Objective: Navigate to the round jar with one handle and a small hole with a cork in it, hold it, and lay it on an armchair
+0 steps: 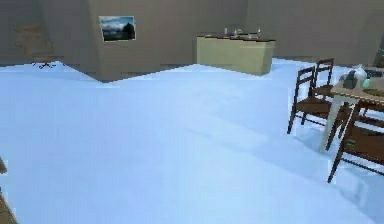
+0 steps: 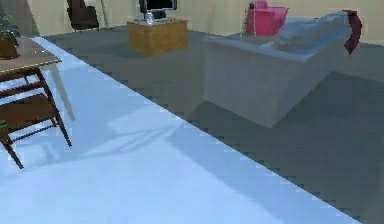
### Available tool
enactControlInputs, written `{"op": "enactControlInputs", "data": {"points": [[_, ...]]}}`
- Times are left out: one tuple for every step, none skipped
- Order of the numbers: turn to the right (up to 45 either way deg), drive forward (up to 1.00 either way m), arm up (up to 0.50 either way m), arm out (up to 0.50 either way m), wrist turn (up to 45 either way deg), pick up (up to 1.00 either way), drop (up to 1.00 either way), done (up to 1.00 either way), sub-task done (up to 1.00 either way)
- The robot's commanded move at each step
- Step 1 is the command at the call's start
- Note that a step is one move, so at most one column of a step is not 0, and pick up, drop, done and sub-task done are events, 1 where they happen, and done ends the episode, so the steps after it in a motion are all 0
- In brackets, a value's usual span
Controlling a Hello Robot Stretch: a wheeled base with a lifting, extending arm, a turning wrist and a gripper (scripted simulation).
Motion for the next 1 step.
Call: {"op": "enactControlInputs", "data": {"points": [[0.0,0.45,0.00,0.00,0.0,0.00,0.00,0.00,0.00]]}}
